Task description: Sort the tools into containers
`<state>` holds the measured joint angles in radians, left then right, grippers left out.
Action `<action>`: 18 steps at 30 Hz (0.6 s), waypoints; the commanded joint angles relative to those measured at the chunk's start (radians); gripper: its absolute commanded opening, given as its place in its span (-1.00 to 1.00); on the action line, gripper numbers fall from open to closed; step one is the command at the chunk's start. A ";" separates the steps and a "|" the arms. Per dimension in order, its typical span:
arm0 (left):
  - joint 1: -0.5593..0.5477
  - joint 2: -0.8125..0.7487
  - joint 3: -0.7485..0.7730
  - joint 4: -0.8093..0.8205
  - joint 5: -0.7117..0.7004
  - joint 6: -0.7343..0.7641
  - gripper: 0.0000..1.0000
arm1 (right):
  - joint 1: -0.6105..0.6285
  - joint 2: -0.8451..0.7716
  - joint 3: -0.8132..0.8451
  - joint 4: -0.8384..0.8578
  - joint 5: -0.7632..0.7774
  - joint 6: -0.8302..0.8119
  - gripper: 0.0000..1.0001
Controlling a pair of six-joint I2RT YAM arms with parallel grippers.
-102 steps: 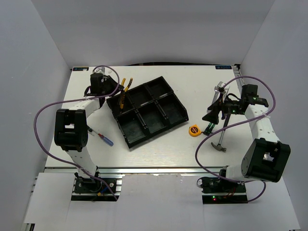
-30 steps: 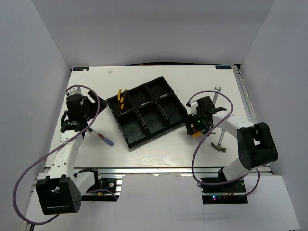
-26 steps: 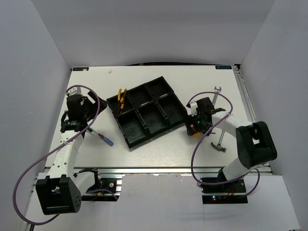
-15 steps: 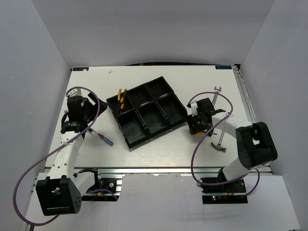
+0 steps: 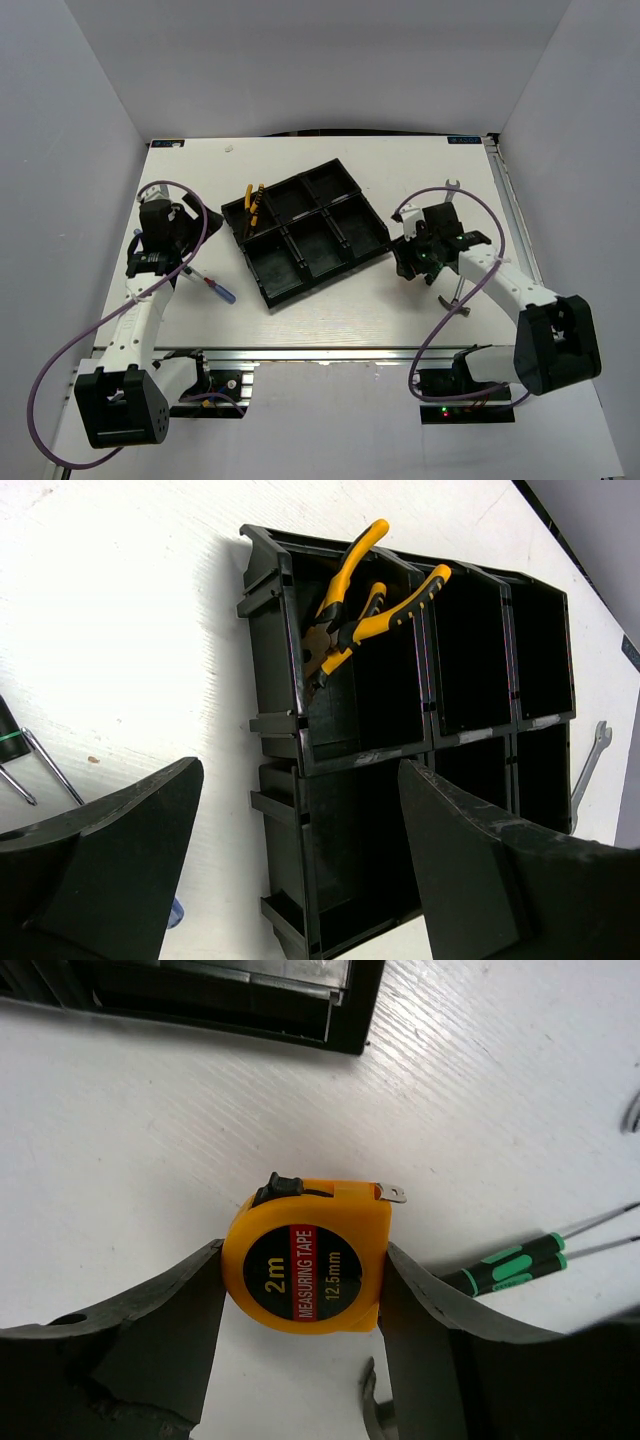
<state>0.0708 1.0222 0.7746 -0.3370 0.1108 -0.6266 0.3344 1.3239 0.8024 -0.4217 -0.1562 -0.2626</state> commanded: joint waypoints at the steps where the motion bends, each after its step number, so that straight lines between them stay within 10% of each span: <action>1: 0.011 -0.014 0.026 -0.005 -0.020 0.002 0.80 | -0.020 -0.060 0.037 -0.054 -0.037 -0.069 -1.00; 9: 0.020 -0.007 0.038 -0.013 -0.017 0.008 0.79 | -0.020 -0.058 0.139 0.037 -0.216 -0.153 -1.00; 18: 0.023 -0.005 0.029 -0.026 -0.008 -0.007 0.79 | 0.110 0.340 0.642 0.098 -0.312 -0.067 -1.00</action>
<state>0.0845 1.0248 0.7750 -0.3462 0.1043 -0.6277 0.3920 1.5734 1.3056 -0.3908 -0.4149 -0.3756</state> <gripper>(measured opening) 0.895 0.637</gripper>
